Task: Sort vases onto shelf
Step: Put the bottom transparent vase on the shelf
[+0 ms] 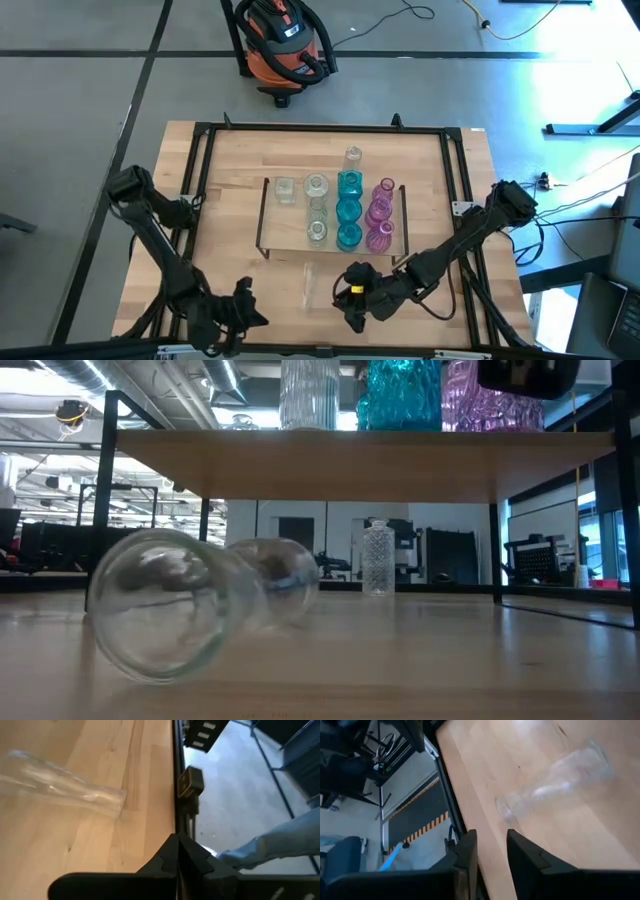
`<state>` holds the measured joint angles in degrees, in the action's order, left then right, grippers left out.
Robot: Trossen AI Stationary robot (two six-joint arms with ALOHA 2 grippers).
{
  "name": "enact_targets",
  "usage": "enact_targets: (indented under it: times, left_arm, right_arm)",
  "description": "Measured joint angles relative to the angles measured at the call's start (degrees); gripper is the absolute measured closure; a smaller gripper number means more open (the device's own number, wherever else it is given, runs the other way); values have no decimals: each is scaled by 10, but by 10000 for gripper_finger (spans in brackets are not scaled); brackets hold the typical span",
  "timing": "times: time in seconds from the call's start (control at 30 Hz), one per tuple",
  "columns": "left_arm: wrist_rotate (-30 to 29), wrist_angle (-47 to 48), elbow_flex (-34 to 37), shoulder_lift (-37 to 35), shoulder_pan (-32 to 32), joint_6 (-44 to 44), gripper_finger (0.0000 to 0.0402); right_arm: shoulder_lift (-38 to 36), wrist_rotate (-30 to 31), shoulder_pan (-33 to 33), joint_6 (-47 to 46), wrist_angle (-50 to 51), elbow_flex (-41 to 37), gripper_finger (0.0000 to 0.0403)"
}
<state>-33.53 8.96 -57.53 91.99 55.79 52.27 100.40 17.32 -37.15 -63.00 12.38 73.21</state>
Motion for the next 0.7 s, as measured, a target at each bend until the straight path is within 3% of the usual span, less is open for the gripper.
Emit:
enact_targets:
  times: [0.2,0.47,0.6,0.7]
  left_arm:
    - [13,-44,8,65,0,9,386]
    - [-55,-221,7,171,-23,89,270]
    - [-61,-221,-29,210,-51,102,223]
    - [-57,-167,-72,229,-69,119,210]
  right_arm:
    - [0,-5,-7,-25,16,0,318]
    - [0,-54,-20,-15,54,0,318]
    - [0,-64,-38,-11,63,0,318]
    - [0,-64,-57,-11,80,0,319]
